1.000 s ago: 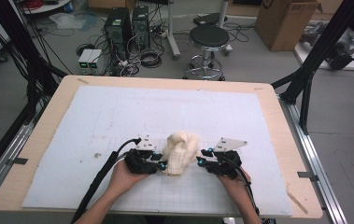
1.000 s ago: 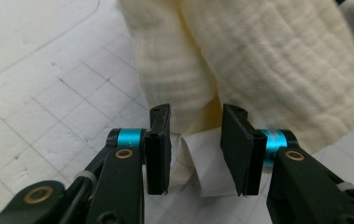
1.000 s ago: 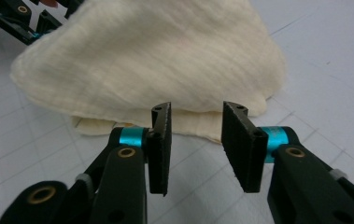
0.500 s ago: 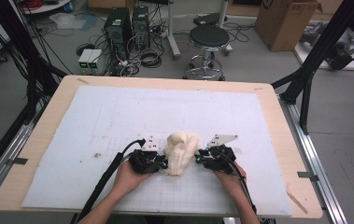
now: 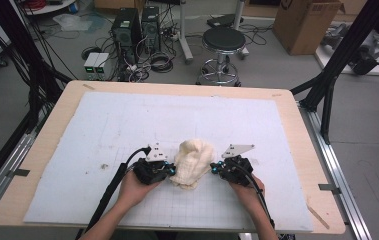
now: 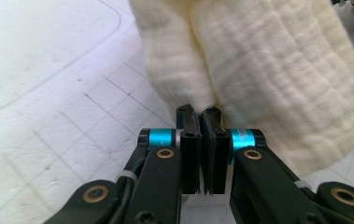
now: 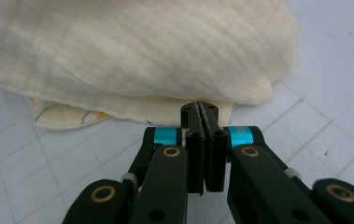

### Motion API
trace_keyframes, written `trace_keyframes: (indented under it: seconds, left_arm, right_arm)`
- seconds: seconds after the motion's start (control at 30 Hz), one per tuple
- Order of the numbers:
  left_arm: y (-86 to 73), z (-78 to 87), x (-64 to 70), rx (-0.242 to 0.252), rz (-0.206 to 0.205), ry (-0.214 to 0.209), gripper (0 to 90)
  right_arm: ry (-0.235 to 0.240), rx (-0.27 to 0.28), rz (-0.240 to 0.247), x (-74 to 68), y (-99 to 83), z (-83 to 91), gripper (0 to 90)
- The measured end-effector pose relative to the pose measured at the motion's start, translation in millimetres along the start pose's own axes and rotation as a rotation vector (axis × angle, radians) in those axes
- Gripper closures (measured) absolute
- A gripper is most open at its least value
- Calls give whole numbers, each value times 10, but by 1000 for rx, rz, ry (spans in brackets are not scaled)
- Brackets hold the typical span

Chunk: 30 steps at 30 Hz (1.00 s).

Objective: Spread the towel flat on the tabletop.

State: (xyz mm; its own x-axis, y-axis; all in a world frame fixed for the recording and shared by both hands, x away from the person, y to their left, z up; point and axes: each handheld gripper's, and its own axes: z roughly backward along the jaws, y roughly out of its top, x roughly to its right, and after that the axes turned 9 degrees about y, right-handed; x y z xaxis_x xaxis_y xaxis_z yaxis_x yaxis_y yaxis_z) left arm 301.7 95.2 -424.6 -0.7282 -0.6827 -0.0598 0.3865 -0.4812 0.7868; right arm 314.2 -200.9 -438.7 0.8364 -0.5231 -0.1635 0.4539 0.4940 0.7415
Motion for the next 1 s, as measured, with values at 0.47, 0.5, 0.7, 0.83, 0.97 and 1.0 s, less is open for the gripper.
trace_keyframes:
  seconds: [0.47,0.5,0.7,0.83,0.97,1.0]
  left_arm:
    - [-70,230,-217,1,31,69,868]
    - [-70,230,-217,1,31,69,868]
    - [-52,161,-373,-14,73,116,868]
    - [-60,129,-510,-32,110,128,868]
    - [-72,160,-541,-50,106,125,868]
    - [-70,164,-538,-54,97,124,867]
  right_arm:
    - [-50,-10,-33,42,26,-99,712]
    - [-50,-12,-32,39,27,-99,732]
    - [-24,-17,-33,46,31,-87,846]
    - [-9,-14,-37,30,30,15,853]
    - [-23,-20,-27,-11,14,135,853]
    - [-25,-24,-32,-26,-2,171,853]
